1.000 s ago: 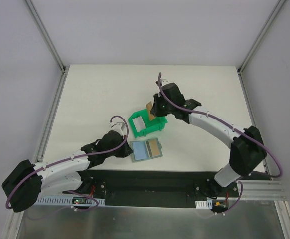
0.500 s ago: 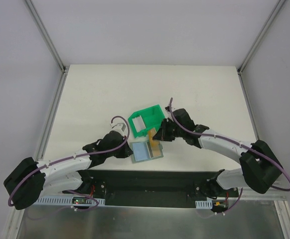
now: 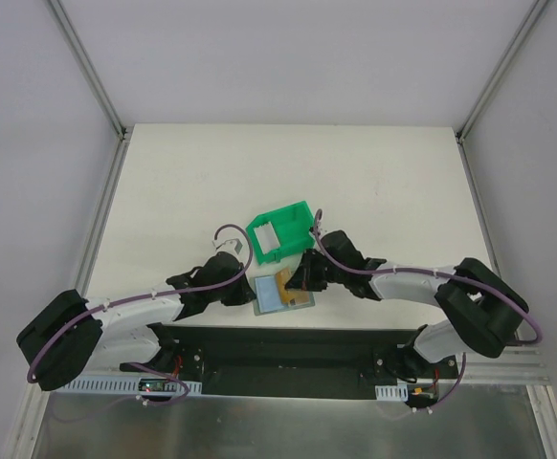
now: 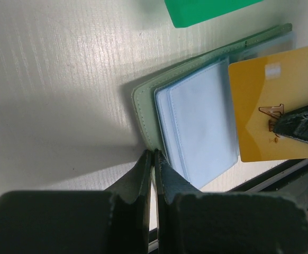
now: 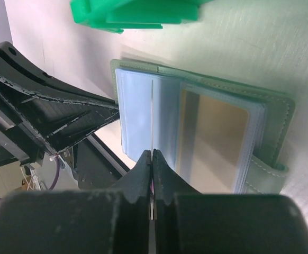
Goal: Put the credit cards into the card holder
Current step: Insert the credit card into the card holder.
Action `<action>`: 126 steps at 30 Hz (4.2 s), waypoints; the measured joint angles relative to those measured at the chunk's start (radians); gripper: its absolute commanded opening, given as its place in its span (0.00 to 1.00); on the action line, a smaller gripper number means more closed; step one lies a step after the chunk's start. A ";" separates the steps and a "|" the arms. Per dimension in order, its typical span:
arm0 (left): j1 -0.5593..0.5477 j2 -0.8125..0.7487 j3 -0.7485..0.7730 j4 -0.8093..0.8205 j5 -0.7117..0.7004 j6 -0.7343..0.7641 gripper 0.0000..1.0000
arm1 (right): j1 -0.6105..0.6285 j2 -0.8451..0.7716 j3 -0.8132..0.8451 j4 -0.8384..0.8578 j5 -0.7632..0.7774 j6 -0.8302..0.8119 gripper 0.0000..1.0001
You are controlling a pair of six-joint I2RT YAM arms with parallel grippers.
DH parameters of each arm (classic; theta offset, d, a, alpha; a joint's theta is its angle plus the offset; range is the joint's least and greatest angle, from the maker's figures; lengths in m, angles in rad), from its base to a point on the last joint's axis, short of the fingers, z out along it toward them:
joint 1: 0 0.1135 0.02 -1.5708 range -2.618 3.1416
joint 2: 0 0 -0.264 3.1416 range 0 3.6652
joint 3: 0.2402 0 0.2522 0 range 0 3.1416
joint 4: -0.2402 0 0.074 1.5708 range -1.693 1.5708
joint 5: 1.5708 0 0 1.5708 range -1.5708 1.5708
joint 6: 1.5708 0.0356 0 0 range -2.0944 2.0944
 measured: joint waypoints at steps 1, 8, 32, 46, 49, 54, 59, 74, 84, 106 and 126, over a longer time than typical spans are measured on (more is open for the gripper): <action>0.000 0.000 0.000 0.001 0.000 -0.001 0.00 | 0.001 0.006 -0.004 0.011 0.000 0.003 0.00; 0.000 0.000 0.000 0.001 0.000 -0.007 0.00 | 0.001 0.024 -0.055 0.075 0.007 0.019 0.00; 0.006 0.007 0.000 0.005 0.008 -0.014 0.00 | 0.000 0.056 -0.110 0.221 0.031 0.071 0.00; 0.006 0.010 0.002 0.006 0.011 -0.016 0.00 | 0.000 0.111 -0.127 0.320 -0.008 0.121 0.01; 0.006 0.010 0.002 0.006 0.011 -0.018 0.00 | 0.003 0.110 -0.144 0.341 -0.008 0.134 0.00; 0.006 0.010 0.002 0.006 0.011 -0.026 0.00 | 0.005 0.082 -0.170 0.342 -0.005 0.145 0.00; 0.006 0.010 0.002 0.005 0.011 -0.035 0.00 | 0.008 0.056 -0.172 0.301 0.013 0.148 0.00; 0.006 0.011 0.002 0.004 0.011 -0.044 0.00 | 0.016 0.048 -0.158 0.246 0.038 0.176 0.01; 0.006 0.011 0.002 0.004 0.011 -0.045 0.00 | 0.016 0.059 -0.142 0.237 0.024 0.194 0.00; 0.006 0.012 0.002 0.006 0.011 -0.045 0.00 | 0.048 0.106 -0.096 0.207 0.038 0.161 0.25; 0.006 0.021 0.006 0.010 0.026 -0.043 0.00 | 0.081 0.069 0.056 -0.089 0.118 0.005 0.28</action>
